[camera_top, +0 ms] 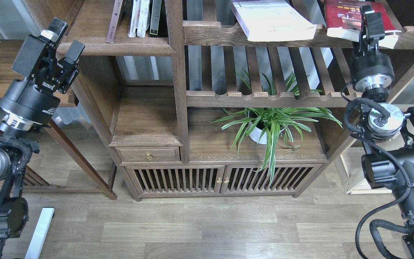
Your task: Organize books on shelf
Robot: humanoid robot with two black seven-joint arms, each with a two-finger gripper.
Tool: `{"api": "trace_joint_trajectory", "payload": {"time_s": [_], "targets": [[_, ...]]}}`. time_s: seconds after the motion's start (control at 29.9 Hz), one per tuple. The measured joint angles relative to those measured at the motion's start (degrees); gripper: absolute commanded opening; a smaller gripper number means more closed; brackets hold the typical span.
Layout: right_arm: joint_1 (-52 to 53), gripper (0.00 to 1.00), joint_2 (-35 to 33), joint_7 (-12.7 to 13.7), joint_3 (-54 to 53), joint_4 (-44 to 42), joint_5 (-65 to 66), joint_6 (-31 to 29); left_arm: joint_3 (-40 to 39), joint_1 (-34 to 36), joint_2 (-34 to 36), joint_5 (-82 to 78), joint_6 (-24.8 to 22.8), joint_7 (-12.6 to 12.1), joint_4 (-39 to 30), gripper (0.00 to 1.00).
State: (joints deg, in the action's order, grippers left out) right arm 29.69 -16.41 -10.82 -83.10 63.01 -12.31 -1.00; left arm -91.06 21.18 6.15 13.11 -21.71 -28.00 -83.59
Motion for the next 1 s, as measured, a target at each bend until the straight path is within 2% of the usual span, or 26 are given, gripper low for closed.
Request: {"api": "trace_joint_trajectory", "payload": {"time_s": [0.03, 0.17, 0.33, 0.37, 0.53, 1.0], "targets": [[0.0, 0.56, 0.1, 0.0, 0.0, 0.0, 0.0, 0.0, 0.0, 0.0, 0.0, 0.0, 0.0, 0.0, 0.0, 1.0], [0.0, 0.44, 0.6, -0.2, -0.3, 0.0, -0.1, -0.7, 0.0, 0.0, 0.0, 0.0, 0.0, 0.0, 0.0, 1.0], [-0.2, 0.08, 1.4, -0.3, 0.2, 0.0, -0.1, -2.3, -0.4, 0.0, 0.0, 0.0, 0.0, 0.0, 0.0, 1.0], [-0.3, 0.04, 1.5, -0.3, 0.2, 0.1, -0.1, -2.9, -0.5, 0.0, 0.0, 0.0, 0.0, 0.0, 0.1, 1.0], [-1.1, 0.04, 1.9, -0.4, 0.1, 0.1, 0.0, -6.2, -0.6, 0.0, 0.0, 0.0, 0.0, 0.0, 0.3, 1.0], [-2.9, 0.04, 1.0, -0.4, -6.1, 1.8, -0.3, -10.2, -0.5, -0.1, 0.0, 0.0, 0.0, 0.0, 0.8, 1.0]]}}
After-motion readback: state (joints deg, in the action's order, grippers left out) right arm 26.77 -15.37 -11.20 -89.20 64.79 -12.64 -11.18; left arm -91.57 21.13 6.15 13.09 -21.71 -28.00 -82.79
